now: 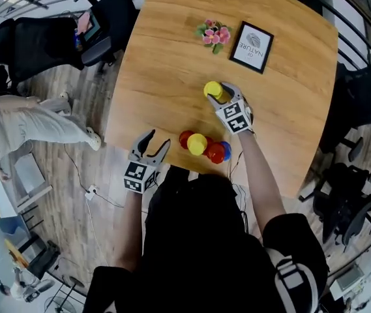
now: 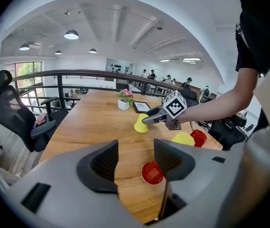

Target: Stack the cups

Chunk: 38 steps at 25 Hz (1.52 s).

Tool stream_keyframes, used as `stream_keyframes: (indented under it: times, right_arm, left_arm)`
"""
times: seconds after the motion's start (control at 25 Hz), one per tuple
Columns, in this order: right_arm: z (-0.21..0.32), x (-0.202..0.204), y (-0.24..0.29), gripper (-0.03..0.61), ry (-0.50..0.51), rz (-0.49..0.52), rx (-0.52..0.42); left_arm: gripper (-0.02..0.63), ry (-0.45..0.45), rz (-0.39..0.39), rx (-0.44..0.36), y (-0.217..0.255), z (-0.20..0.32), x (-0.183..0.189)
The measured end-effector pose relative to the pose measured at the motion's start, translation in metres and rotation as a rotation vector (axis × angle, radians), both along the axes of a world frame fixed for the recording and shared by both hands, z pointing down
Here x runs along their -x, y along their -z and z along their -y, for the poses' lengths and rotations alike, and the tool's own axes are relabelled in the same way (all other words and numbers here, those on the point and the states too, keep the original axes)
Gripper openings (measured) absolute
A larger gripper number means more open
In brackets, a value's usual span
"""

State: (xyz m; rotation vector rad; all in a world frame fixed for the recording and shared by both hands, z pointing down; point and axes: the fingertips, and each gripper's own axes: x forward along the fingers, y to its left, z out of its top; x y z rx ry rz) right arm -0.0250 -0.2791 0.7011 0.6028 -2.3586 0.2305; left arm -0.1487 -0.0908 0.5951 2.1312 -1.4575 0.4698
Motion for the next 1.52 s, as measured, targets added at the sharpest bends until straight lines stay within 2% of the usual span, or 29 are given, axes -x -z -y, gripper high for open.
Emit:
stream_keyframes:
  times: [0.04,0.2,0.32,0.44,0.76,0.88,0.96,1.52]
  right_arm:
    - [-0.001,0.001,0.0,0.235,-0.002,0.001,0.0]
    - [-0.003,-0.002,0.009,0.233,-0.019,0.008,-0.006]
    - [-0.009,0.0,0.024,0.233,-0.032,0.02,-0.01]
    - [-0.021,-0.014,0.041,0.233,-0.046,0.027,-0.009]
    - [-0.059,-0.041,0.084,0.233,-0.092,-0.007,-0.044]
    - [-0.072,-0.048,0.096,0.233,-0.13,0.003,-0.054]
    - [-0.082,-0.051,0.105,0.233,-0.152,0.009,-0.05]
    - [-0.15,-0.055,0.156,0.232,-0.17,0.016,-0.045]
  left_arm:
    - [0.256,0.003,0.001,-0.002,0.001,0.0,0.001]
    - [0.256,-0.019,0.002,0.004,0.002,-0.002,0.001]
    - [0.256,-0.05,0.005,-0.031,0.007,0.0,0.004]
    - [0.256,-0.079,-0.027,-0.038,0.011,0.001,-0.009]
    - [0.256,-0.229,-0.063,-0.052,0.011,-0.005,-0.03]
    - [0.256,-0.27,-0.071,-0.096,0.011,-0.005,-0.032]
    - [0.256,-0.293,-0.078,-0.098,0.012,-0.007,-0.032]
    - [0.256,-0.369,-0.115,-0.112,0.018,-0.025,-0.033]
